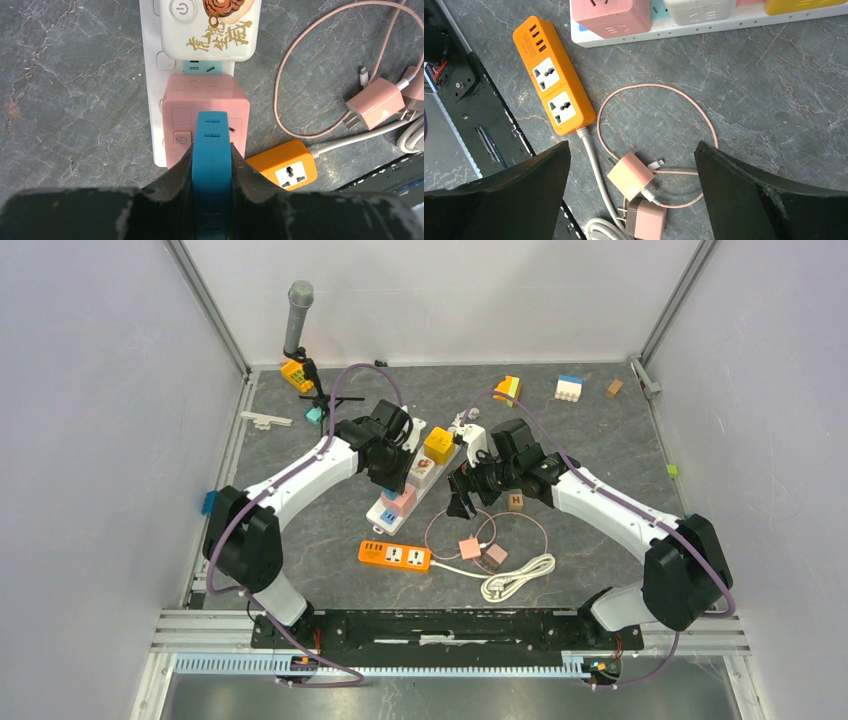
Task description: Insert the plug
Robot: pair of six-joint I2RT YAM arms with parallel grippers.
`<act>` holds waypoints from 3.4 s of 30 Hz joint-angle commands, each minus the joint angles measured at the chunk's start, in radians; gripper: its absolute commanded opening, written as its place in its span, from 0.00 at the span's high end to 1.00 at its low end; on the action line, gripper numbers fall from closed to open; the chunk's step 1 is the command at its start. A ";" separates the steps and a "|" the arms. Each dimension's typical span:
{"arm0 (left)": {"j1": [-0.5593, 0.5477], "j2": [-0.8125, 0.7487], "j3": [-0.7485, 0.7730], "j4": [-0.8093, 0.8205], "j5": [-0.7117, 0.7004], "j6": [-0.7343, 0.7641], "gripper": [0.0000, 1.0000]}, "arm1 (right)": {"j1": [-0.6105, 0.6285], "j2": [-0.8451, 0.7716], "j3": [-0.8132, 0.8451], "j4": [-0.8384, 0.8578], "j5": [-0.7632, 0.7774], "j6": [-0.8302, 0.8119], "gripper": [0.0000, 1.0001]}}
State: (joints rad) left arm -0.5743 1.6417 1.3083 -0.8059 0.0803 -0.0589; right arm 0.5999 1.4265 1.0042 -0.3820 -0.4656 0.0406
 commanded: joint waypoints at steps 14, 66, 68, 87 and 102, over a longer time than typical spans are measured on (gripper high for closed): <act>-0.018 0.024 -0.112 0.020 -0.141 0.002 0.98 | -0.004 0.001 0.030 0.008 -0.002 -0.002 0.02; -0.021 -0.093 0.005 -0.027 -0.169 -0.024 0.73 | -0.004 0.023 0.045 0.001 -0.005 -0.013 0.02; -0.021 -0.094 0.000 -0.027 -0.166 -0.022 0.76 | -0.004 0.023 0.043 0.001 -0.005 -0.013 0.02; -0.023 -0.086 -0.098 -0.001 -0.156 0.002 0.92 | -0.005 0.021 0.040 0.003 -0.002 -0.014 0.02; -0.025 -0.075 -0.177 0.013 -0.161 0.013 0.98 | -0.004 0.022 0.043 0.007 -0.004 -0.011 0.02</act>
State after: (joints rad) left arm -0.6018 1.5169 1.2133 -0.6746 -0.0689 -0.0620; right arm 0.5999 1.4525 1.0115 -0.3828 -0.4667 0.0372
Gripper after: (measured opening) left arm 0.293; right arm 0.979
